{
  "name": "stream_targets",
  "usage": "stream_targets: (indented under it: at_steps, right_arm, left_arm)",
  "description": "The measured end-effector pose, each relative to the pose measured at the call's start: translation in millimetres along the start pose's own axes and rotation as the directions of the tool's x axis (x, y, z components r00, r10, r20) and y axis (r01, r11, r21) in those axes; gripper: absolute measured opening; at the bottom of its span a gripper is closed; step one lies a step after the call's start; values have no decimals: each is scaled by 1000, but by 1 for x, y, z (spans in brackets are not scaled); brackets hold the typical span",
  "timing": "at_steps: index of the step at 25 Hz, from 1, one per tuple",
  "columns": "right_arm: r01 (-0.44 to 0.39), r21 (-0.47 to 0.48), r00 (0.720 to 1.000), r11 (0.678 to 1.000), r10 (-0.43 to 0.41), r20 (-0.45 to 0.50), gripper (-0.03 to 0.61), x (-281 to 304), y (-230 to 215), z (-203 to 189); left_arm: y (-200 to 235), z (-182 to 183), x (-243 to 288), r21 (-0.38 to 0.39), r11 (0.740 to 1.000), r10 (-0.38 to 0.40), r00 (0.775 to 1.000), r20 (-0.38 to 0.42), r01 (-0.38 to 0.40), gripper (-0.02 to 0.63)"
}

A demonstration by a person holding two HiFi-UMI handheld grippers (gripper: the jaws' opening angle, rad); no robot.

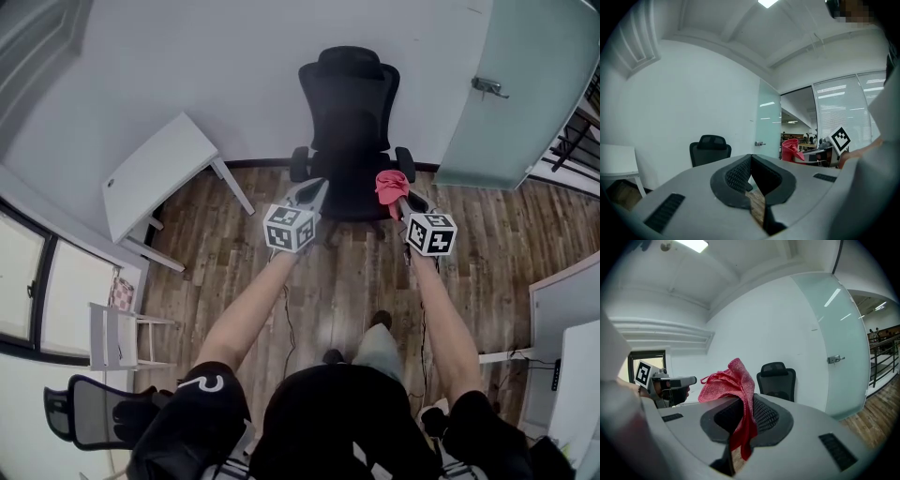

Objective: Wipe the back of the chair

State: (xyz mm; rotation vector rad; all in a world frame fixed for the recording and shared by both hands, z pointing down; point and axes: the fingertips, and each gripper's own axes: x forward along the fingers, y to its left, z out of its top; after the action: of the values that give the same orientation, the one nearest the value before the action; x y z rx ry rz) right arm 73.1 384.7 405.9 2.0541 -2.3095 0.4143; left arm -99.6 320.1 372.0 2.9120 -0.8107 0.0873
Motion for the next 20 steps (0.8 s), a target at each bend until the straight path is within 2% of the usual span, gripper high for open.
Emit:
stream_targets:
  at_steps: [6, 15, 20]
  right_arm:
    - [-32, 21, 999, 999, 32, -3, 69, 66, -50, 15]
    - [-117, -14, 993, 993, 116, -31, 69, 173, -143, 73]
    - [-157, -25, 987, 987, 156, -46, 69, 216, -184, 92]
  left_arm:
    - [33, 0, 62, 1, 999, 38, 999, -12, -38, 25]
    - [81, 22, 184, -6, 993, 114, 993, -31, -114, 25]
    - [95, 32, 233, -18, 989, 149, 988, -28, -150, 25]
